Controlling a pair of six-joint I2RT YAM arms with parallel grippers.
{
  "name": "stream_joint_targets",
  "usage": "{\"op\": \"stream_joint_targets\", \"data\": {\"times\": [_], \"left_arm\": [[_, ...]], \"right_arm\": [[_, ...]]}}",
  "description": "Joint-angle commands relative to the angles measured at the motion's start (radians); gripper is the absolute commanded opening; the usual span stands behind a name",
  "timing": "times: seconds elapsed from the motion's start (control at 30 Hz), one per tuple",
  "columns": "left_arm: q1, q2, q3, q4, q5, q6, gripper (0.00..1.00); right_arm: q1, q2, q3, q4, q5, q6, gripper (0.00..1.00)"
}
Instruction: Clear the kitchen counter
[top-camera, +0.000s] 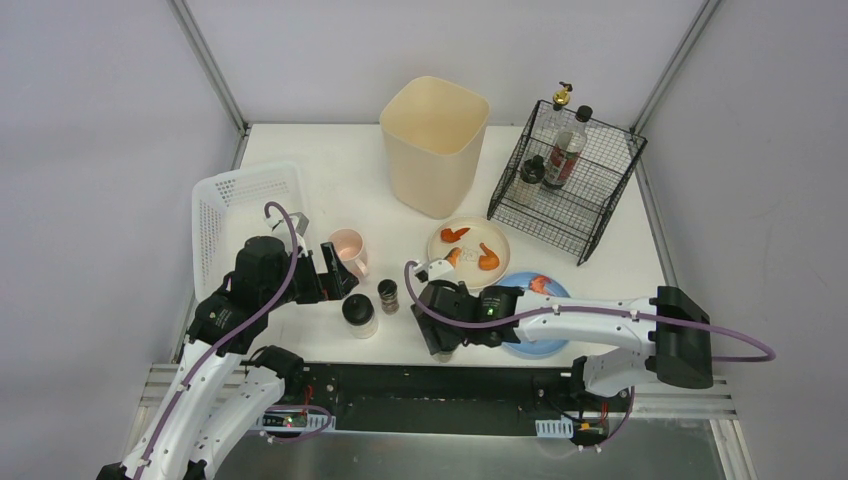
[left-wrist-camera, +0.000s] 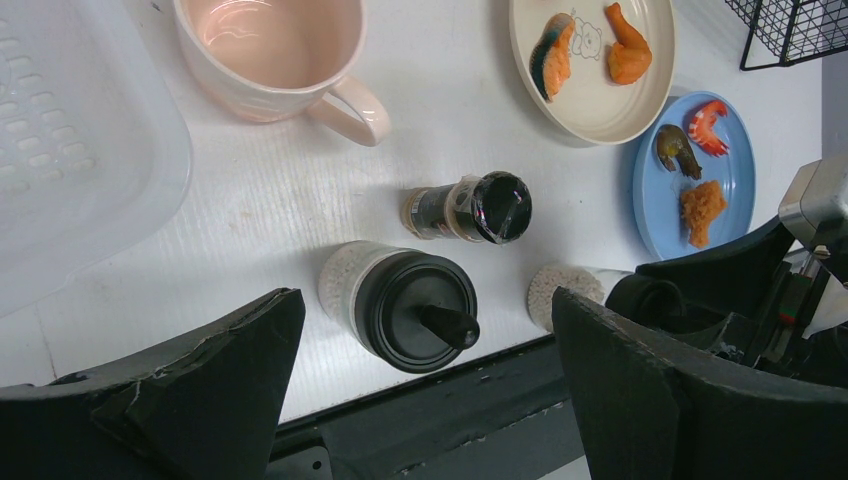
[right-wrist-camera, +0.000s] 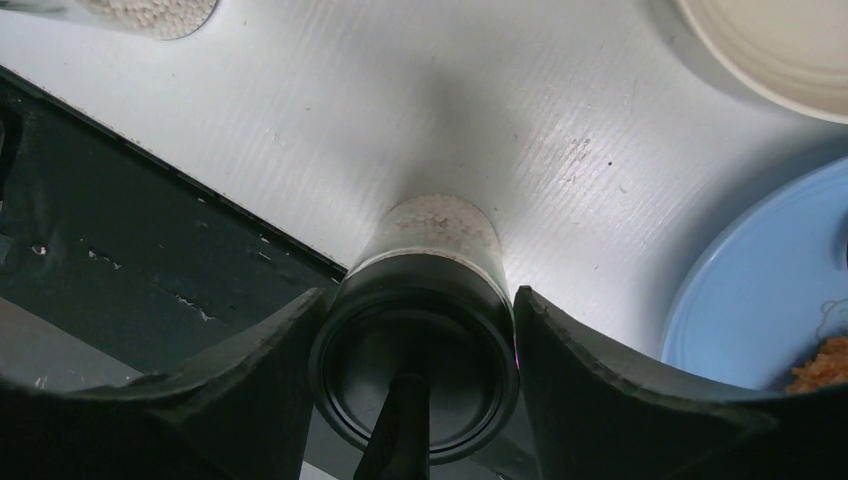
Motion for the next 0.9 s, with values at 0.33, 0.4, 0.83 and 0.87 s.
{"op": "stream_joint_targets", "data": {"times": [0.33, 0.4, 0.83, 0.87], "left_arm": [[0.009, 0.003, 0.005, 0.003, 0.002, -0.006, 1.0], [0.008, 0.003, 0.004, 0.003, 0.003, -0.007, 1.0], [0.009, 0.0, 0.003, 0.003, 0.0, -0.007, 1.0], [0.009, 0.0, 0.004, 0.003, 0.0, -0.007, 1.0]], "right_arm": [[0.012, -0.11, 0.064, -0.072, 0.153, 0.009, 0.33], [0.01, -0.11, 0.093, -0.093, 0.173, -0.003, 0.31], [-0.249, -0.189, 0.238, -0.146, 0.233, -0.161, 0.21], [-0.275, -0.197, 0.249, -0.142, 0.229, -0.176, 0.21]]}}
